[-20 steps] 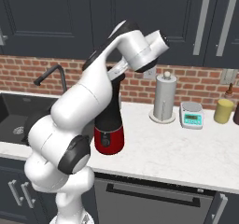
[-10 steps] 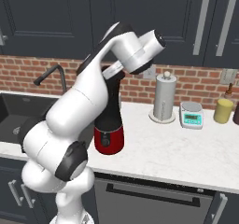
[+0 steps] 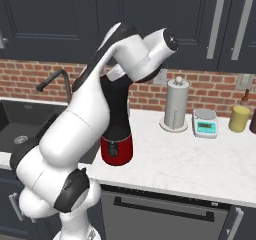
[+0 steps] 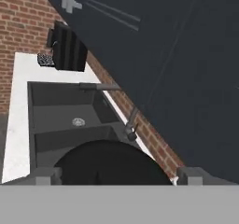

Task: Close the lid blender by securely placing the lid on top.

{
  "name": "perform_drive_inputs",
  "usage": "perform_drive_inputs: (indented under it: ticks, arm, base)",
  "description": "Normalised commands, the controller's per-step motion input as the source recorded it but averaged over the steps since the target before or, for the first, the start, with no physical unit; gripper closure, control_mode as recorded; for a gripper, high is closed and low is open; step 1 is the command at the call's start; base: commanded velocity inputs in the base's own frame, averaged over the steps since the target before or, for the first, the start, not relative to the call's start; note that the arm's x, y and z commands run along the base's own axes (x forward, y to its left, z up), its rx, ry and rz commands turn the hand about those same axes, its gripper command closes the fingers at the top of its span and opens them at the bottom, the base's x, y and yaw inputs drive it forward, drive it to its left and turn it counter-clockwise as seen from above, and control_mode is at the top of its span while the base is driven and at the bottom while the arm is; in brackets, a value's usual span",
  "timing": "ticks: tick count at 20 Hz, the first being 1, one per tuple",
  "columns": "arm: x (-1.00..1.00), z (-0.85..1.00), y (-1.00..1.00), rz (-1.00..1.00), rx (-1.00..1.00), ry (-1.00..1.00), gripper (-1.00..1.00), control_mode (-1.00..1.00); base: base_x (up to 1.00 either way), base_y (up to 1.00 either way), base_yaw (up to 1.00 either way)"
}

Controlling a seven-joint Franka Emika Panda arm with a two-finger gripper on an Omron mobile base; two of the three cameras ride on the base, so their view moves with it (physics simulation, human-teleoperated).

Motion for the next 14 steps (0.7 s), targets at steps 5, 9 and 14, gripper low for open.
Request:
perform_drive_inputs:
  ticks: [5,9,14]
  arm:
    - [-0.99,0.02,-0.57,-0.06,0.06,-0.31,-1.0,-1.0]
    - [-1.0,-0.9,-0.71,0.0,-0.02,-0.3,-1.0,-1.0]
    - [-1.0,-1.0,-0.33,0.0,-0.24,-0.14,-1.0,-1.0]
  base:
    - [0.0,0.0,0.0]
    - [0.0,0.0,0.0]
    - [0.0,0.0,0.0]
